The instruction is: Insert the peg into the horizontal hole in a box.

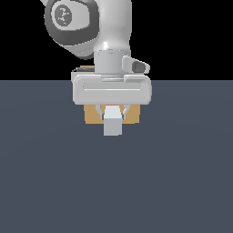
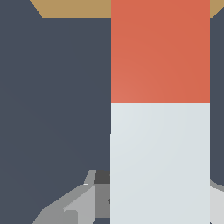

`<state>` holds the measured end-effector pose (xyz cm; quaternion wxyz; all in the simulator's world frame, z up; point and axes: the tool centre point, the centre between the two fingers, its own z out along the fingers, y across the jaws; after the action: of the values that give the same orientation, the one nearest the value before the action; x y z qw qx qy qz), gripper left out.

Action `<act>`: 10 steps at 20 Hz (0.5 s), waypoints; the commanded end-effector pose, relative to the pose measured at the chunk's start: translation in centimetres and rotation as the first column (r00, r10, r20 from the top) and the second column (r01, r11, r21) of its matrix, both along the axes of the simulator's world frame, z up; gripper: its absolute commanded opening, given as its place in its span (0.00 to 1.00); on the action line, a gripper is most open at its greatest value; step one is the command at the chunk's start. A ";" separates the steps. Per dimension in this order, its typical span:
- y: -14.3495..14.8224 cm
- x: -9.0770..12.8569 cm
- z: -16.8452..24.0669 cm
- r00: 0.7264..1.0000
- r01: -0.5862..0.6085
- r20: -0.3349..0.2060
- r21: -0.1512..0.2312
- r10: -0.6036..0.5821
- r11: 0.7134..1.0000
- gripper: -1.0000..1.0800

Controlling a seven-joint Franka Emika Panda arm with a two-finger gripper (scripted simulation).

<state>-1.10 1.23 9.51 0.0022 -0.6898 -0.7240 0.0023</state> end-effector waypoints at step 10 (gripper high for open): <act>0.4 0.3 0.3 1.000 0.000 0.005 0.001 0.000 1.000 0.00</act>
<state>-0.94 1.42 9.65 0.0019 -0.6902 -0.7237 0.0018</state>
